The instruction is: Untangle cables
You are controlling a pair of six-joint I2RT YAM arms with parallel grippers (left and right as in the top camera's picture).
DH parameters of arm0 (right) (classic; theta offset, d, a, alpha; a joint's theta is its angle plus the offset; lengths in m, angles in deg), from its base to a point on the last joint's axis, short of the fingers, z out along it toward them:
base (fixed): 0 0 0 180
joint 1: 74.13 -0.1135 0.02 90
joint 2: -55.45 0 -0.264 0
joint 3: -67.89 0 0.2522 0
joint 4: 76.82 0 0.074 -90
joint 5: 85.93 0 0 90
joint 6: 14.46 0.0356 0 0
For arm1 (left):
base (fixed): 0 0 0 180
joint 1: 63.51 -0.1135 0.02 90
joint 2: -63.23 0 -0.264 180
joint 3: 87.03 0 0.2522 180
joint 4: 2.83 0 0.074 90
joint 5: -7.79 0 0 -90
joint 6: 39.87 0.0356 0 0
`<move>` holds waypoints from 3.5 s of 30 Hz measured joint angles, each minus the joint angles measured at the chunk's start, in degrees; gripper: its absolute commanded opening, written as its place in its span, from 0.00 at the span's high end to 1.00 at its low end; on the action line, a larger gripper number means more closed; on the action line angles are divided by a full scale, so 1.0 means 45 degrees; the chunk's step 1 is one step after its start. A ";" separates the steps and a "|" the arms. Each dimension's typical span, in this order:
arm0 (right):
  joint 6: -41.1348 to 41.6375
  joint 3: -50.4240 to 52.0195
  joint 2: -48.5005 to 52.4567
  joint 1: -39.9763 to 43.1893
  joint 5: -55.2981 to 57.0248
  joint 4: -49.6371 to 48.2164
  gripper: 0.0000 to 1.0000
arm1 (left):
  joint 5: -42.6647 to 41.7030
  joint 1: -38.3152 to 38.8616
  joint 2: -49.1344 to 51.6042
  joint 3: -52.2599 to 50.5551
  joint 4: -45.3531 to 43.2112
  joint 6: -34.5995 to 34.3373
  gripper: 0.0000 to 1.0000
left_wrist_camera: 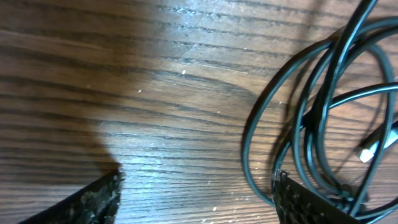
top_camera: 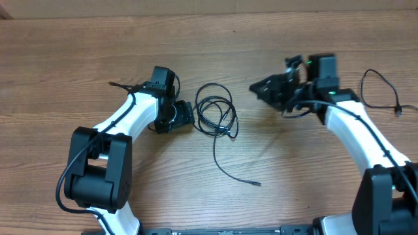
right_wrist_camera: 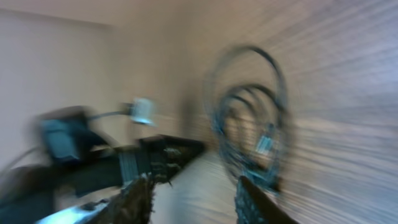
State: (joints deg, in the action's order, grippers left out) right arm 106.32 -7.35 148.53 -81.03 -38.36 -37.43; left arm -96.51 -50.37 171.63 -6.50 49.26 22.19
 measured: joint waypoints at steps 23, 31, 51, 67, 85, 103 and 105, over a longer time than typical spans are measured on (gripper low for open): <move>-0.1661 -0.0005 0.0000 -0.2560 0.5867 0.2327 0.20 | -0.0034 0.0554 0.0112 -0.0092 -0.5275 0.1297 0.35; -0.1671 -0.0005 0.0000 -0.2560 0.5965 0.2327 0.16 | 0.2123 0.1753 0.0112 -0.0092 -0.4988 0.1588 0.43; -0.1666 -0.0005 0.0000 -0.2555 0.5955 0.2497 0.16 | 0.3784 0.1826 0.1156 -0.0078 -0.5756 0.0957 0.96; -0.1719 -0.0005 0.0000 -0.2555 0.3473 0.4133 0.00 | 0.3541 0.1224 -0.1010 0.2866 -0.0238 0.1336 0.96; 0.0670 -0.0005 -0.0335 -0.2574 0.1525 0.2283 0.00 | -0.2943 0.1224 -0.4211 0.3439 -0.0204 0.4643 0.96; 0.5110 -0.0005 -0.0340 -0.3808 0.7208 0.1117 0.00 | -0.4954 0.1044 -0.7266 0.4886 -0.0228 0.2628 0.96; 0.5236 -0.0005 -0.0340 -0.3823 0.7830 0.1287 0.00 | -0.5144 0.1035 -0.7601 0.5066 -0.0238 0.2477 0.96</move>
State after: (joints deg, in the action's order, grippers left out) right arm 129.89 -7.37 147.00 -98.23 -3.13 -31.64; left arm -119.66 -45.71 137.42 16.29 48.19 33.33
